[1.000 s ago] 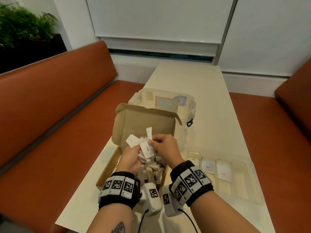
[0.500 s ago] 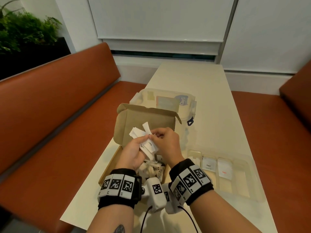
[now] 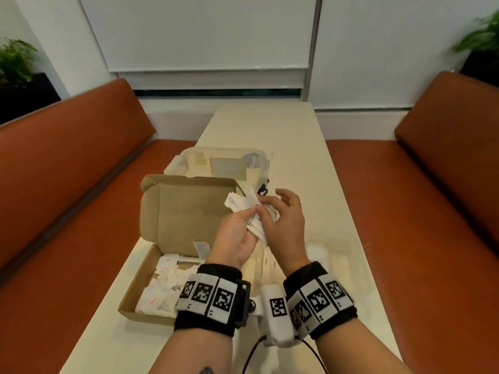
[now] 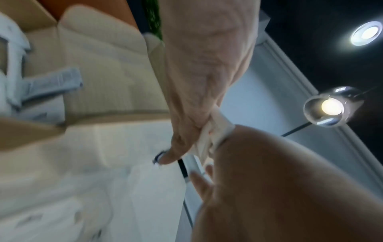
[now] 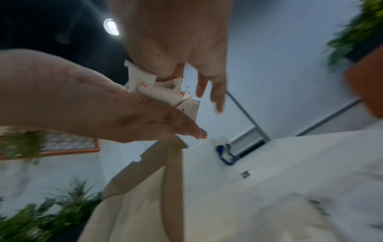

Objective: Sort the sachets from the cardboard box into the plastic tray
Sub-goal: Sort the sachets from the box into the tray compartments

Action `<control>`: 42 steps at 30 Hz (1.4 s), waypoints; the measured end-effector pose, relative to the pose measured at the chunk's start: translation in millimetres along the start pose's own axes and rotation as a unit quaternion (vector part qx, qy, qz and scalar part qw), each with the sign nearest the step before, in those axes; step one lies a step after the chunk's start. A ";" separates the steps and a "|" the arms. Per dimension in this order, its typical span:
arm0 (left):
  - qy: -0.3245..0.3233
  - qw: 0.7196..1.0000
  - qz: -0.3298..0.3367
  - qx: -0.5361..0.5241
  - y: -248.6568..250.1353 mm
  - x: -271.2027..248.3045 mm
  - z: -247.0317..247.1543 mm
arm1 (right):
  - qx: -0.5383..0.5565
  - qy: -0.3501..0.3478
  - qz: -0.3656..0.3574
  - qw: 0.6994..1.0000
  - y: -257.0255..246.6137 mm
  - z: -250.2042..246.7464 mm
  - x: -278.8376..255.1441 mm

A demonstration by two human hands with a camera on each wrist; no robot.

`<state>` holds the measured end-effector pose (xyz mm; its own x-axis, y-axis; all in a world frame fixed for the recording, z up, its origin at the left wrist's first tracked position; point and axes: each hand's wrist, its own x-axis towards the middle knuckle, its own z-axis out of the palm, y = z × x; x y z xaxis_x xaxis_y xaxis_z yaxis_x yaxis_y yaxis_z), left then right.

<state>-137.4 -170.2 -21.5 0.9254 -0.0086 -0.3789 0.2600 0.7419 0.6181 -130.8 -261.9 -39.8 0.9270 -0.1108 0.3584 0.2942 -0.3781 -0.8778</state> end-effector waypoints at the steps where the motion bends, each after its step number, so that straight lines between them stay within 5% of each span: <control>1: -0.004 1.000 -0.014 0.011 -8.8 4.4 3.7 | 0.001 -0.002 0.014 1.000 7.2 -7.1 -0.4; 9: 0.000 0.995 -0.094 0.024 -73.8 34.4 8.7 | -0.054 -0.010 0.114 0.992 60.9 -41.3 -11.0; 17: -0.030 0.991 -0.074 0.111 -94.6 49.7 8.7 | -0.093 -0.013 0.140 0.986 83.2 -48.9 -3.5; 24: -0.075 0.968 -0.018 0.239 -93.3 51.2 9.7 | -0.058 0.008 0.164 0.985 85.4 -53.5 6.8; 28: -0.064 0.972 0.017 0.227 -93.6 53.5 4.0 | -0.028 -0.012 0.203 0.979 82.8 -54.6 10.7; 34: -0.080 0.980 -0.022 0.180 -92.2 49.9 -4.1 | 0.015 0.015 0.216 0.976 80.9 -55.1 8.4; 42: -0.014 0.981 0.024 0.194 -84.4 54.4 -15.4 | 0.129 0.027 0.218 0.967 82.3 -67.9 11.0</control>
<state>-113.3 -223.0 -105.0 0.9450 -0.0020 -0.3269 0.2959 0.4309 0.8525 -112.2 -356.6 -86.5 0.9645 -0.2588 -0.0529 -0.0662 -0.0430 -0.9969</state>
